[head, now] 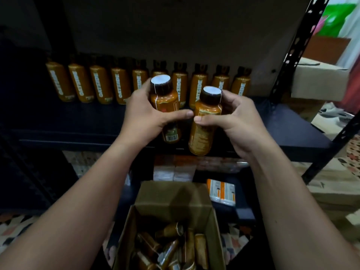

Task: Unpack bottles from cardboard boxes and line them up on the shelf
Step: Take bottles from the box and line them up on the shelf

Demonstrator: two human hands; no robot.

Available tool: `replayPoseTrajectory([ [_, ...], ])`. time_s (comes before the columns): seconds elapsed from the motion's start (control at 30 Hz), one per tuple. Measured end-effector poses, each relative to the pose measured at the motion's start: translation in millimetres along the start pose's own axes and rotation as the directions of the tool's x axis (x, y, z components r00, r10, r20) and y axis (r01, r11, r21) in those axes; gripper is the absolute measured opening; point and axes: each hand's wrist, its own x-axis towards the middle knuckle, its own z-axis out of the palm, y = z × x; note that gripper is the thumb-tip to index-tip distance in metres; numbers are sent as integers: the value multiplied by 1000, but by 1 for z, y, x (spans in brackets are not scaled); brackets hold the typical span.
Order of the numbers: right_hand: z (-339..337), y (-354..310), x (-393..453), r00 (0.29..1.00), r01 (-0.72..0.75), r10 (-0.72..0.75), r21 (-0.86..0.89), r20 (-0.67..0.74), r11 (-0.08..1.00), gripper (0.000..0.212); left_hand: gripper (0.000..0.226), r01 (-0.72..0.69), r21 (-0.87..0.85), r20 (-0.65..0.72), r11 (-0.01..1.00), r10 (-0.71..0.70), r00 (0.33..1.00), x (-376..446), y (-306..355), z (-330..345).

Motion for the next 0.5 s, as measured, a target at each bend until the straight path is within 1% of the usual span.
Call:
replayPoseTrajectory([
  [0.1,2,3,21,998,34,-33,32,-48,999,54,73,31,-3,-74,1000,-31,997,20,-4,4],
  [0.2,6,15,38,996,42,-39,25,-85,999,56,75,62,6,-107,998,-61,992,33,-20,7],
  [0.27,7,24,47,991,55,-55,-5,-119,998,59,74,70,19,-100,997,-67,993,38,-31,10],
  [0.33,7,31,55,988,66,-68,-21,-139,998,61,69,73,-3,-83,997,-73,994,43,-39,15],
  [0.43,7,41,63,988,84,-87,-33,-127,996,59,69,46,8,-86,999,-45,995,49,-48,26],
  [0.5,8,49,69,988,81,-84,-34,-128,996,62,71,18,17,-99,1000,-16,995,51,-55,32],
])
